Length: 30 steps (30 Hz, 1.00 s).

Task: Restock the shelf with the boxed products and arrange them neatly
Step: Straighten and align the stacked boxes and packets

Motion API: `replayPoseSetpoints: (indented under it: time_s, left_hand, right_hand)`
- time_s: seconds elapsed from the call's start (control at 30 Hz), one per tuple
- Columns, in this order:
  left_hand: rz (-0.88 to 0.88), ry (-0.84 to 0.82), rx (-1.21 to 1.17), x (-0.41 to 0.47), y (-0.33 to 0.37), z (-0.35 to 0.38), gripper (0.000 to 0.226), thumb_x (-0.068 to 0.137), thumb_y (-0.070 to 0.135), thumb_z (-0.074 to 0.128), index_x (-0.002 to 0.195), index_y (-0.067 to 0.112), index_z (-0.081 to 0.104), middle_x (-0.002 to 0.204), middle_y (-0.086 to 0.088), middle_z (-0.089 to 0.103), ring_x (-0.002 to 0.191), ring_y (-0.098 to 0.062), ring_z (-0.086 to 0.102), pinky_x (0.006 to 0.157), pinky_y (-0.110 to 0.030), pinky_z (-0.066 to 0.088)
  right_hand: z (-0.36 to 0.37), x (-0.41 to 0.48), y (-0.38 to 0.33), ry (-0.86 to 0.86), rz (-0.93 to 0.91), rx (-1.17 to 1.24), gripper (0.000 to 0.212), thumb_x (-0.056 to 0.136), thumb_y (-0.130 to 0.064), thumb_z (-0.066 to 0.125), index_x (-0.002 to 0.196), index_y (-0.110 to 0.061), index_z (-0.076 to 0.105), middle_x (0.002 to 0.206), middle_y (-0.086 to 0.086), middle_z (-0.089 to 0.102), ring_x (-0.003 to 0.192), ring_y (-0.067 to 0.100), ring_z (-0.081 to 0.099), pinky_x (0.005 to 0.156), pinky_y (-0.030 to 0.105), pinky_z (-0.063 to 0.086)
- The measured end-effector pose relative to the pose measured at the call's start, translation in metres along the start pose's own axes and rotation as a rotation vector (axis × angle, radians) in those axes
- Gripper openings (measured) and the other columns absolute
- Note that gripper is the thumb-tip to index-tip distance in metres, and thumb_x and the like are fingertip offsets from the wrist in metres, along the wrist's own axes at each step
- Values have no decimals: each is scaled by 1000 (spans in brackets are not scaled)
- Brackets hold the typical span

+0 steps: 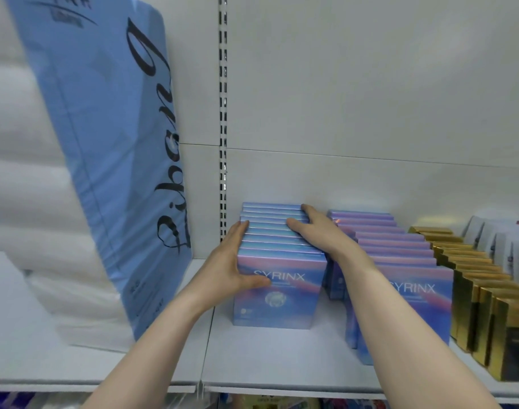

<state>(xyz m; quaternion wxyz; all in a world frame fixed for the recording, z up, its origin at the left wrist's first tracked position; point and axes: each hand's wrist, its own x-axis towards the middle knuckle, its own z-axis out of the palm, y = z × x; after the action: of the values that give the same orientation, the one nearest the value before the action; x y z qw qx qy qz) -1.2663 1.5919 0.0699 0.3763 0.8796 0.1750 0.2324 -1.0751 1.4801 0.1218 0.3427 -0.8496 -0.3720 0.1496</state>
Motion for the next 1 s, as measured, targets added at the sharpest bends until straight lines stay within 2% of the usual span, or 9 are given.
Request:
replayPoseSetpoints:
  time_s: [0.07,0.2,0.3,0.37,0.43,0.57,0.8,0.9,1.0]
  left_hand:
    - [1,-2,5,-1,1,0,116,63,39,87,153,25,15,159,11,17,143,-2,19,117,-21,19]
    - [26,-11,16,-1,-1,-5,115,64,33,87,153,23,15,157,13,19,136,9,19,104,-1,14]
    - [52,-28,134,1,-3,-6,118,62,35,88,153,20,14,161,8,11,137,10,7,103,1,6]
    - [61,-24,193,2,-4,-4,121,60,35,89,154,19,14,161,6,9,140,6,7,106,-4,8]
    - [65,0,238,3,-2,-3,118,59,33,90,153,18,19,162,1,11,146,-6,13,111,-14,14]
    - [93,61,251,3,-3,1,106,63,32,88,150,18,28,161,-2,16,146,-13,21,109,-17,20]
    - [199,158,386,-12,-3,3,88,65,35,86,141,18,44,156,-8,29,142,-22,31,111,-31,30]
    - [302,203,484,-19,-2,4,80,66,31,86,135,11,51,150,-14,38,142,-33,31,113,-45,32]
    - [347,241,548,-26,-1,6,77,67,29,85,133,8,53,147,-17,42,140,-37,32,112,-44,30]
  right_hand:
    - [0,-3,-1,-19,-6,16,65,99,-39,51,153,-12,25,156,2,35,139,21,38,105,24,28]
    - [-2,-19,-2,72,-91,-50,69,100,-46,45,156,-16,18,162,0,23,147,18,25,115,28,20]
    - [4,-60,2,56,-213,-126,95,79,-70,58,155,-25,23,163,-5,16,148,9,18,119,26,17]
    - [15,-83,8,-38,-252,-280,110,66,-67,74,155,-29,20,163,-3,8,150,10,6,119,25,13]
    - [27,-81,14,-1,-303,-493,113,68,-54,81,156,-28,15,163,4,3,151,19,-1,121,36,17]
    - [35,-66,21,90,-333,-588,106,75,-42,80,155,-25,14,162,7,10,150,27,4,119,40,22]
    - [32,-73,21,130,-351,-644,104,72,-49,79,154,-28,18,159,3,18,148,26,11,113,44,34]
    - [30,-87,21,217,-396,-703,100,72,-48,79,153,-23,26,155,7,30,146,29,21,114,41,32]
    - [34,-103,27,333,-457,-689,96,65,-41,86,146,-13,41,144,14,46,138,34,39,108,46,41]
